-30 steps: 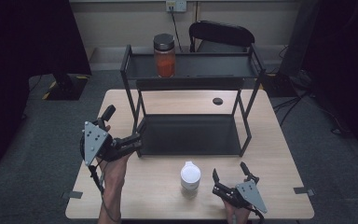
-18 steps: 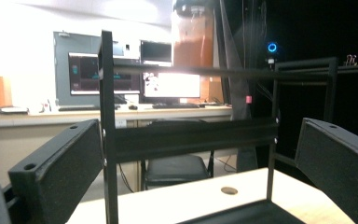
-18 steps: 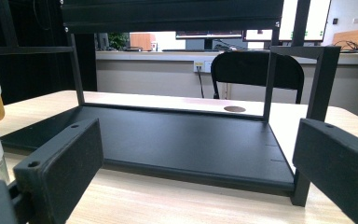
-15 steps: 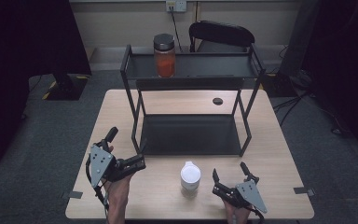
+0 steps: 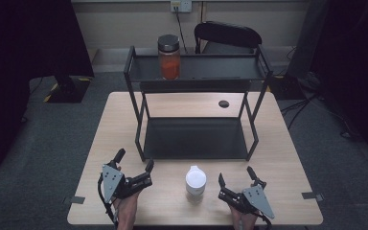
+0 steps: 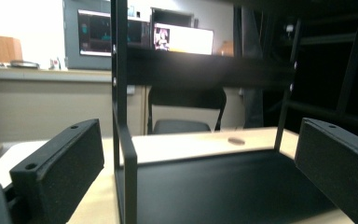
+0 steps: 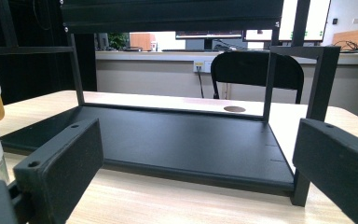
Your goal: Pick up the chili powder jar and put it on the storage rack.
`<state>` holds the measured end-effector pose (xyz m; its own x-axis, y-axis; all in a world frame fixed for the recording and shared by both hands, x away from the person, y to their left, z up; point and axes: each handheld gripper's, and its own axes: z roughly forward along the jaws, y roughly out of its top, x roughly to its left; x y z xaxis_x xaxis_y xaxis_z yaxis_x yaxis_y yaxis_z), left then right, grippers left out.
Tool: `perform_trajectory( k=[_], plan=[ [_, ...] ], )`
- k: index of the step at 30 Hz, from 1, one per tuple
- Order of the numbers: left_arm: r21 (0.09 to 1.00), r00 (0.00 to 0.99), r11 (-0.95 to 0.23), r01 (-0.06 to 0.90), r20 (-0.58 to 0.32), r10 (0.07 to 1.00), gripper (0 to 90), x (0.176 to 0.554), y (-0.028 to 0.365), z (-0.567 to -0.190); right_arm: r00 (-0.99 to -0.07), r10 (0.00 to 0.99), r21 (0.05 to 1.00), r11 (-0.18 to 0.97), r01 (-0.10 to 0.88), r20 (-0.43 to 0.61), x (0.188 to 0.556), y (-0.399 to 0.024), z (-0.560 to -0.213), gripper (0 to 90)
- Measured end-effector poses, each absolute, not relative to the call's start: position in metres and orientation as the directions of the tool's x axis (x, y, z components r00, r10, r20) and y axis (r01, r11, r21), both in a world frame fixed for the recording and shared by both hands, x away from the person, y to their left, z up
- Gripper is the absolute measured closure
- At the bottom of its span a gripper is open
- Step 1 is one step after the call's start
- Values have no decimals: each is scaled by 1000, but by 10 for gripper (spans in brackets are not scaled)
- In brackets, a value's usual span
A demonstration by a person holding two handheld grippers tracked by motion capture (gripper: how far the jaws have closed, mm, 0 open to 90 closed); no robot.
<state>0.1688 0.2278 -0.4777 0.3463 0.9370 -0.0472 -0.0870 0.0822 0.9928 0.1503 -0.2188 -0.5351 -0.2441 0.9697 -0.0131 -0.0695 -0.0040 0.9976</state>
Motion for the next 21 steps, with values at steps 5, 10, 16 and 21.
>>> perform_trajectory(
  k=[5, 10, 16, 21],
  plan=[
    [994, 319, 87, -66, -62, 946, 2, 171, 228, -493, -244, 970, 998, -4, -69, -13, 150, -219, -535, 7],
    [996, 303, 65, -56, -45, 952, 3, 173, 225, -507, -244, 970, 998, -4, -69, -13, 150, -219, -535, 7],
    [997, 296, 49, -62, -29, 955, 3, 170, 223, -522, -244, 970, 998, -4, -69, -13, 150, -219, -535, 7],
    [998, 285, 35, -56, -18, 958, 3, 170, 221, -528, -244, 970, 998, -4, -69, -13, 150, -219, -535, 7]
  ],
)
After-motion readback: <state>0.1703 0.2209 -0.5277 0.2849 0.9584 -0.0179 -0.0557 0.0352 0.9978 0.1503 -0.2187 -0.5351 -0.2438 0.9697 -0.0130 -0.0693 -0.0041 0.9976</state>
